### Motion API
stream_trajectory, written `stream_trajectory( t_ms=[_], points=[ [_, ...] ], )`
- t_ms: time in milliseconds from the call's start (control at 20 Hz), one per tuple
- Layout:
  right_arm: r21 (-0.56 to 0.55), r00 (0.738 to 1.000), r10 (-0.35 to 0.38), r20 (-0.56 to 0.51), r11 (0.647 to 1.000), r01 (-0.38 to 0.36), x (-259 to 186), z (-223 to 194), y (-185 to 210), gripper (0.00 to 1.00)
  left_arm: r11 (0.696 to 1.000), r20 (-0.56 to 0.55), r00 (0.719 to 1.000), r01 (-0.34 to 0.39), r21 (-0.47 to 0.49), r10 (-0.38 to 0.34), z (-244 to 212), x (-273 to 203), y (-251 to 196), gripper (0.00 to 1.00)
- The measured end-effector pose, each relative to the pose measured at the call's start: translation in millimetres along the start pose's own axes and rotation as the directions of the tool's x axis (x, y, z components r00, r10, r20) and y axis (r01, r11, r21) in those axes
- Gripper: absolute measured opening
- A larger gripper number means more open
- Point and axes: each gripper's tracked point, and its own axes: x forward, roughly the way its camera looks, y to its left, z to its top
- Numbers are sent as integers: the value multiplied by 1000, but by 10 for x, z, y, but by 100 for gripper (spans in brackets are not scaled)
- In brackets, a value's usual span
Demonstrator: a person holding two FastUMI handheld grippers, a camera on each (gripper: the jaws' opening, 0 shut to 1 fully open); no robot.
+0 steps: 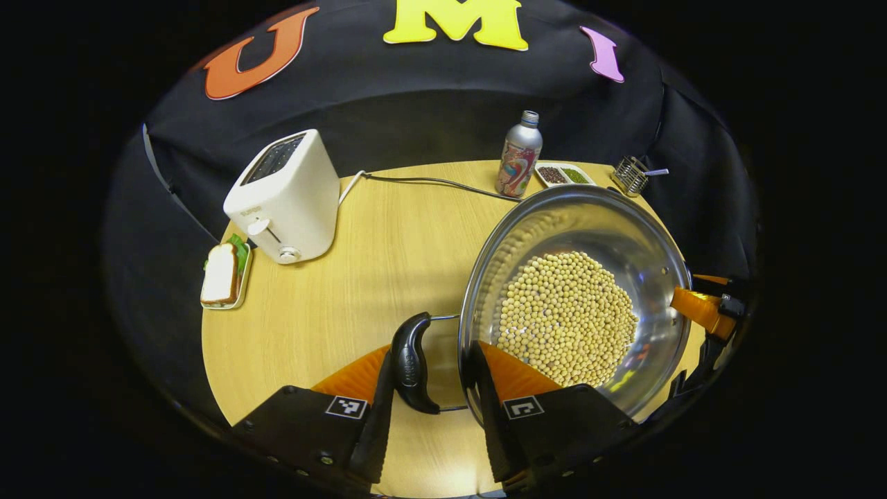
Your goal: First push the handle of the pot to place it horizontally, then grasp the pot with both hands and set it on the induction cooktop.
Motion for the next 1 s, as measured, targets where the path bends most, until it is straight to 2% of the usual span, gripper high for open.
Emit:
stream_trajectory(
  t_ms=[300,350,400,550,600,650,800,1000],
  points=[
    [-13,1000,-3,-26,1000,2,38,-30,-583,55,1000,-21,1000,16,-8,-16,-18,31,28,57],
    [-15,1000,-1,-31,1000,1,46,-31,-674,55,1000,-22,1000,17,-13,-17,-38,44,37,65],
    [-18,999,1,-38,1000,-2,48,-35,-759,58,1000,-26,999,19,-17,-19,-48,29,33,56],
    [-27,999,10,-48,1000,-11,100,-30,-967,58,999,-30,999,22,-26,-23,-23,14,63,57],
    [-32,998,12,-55,999,-14,112,-33,-1020,58,999,-30,999,24,-27,-25,-17,31,57,66],
    [-29,998,16,-60,999,-18,148,-24,-1063,58,999,-28,999,27,-33,-28,4,36,67,57],
    [-15,996,43,-84,999,-44,227,1,-1109,55,998,-32,999,29,-58,-31,86,-11,113,56],
    [-62,995,58,-86,996,-63,323,73,-1113,55,998,-29,999,13,-64,-15,38,-98,90,56]
  ],
)
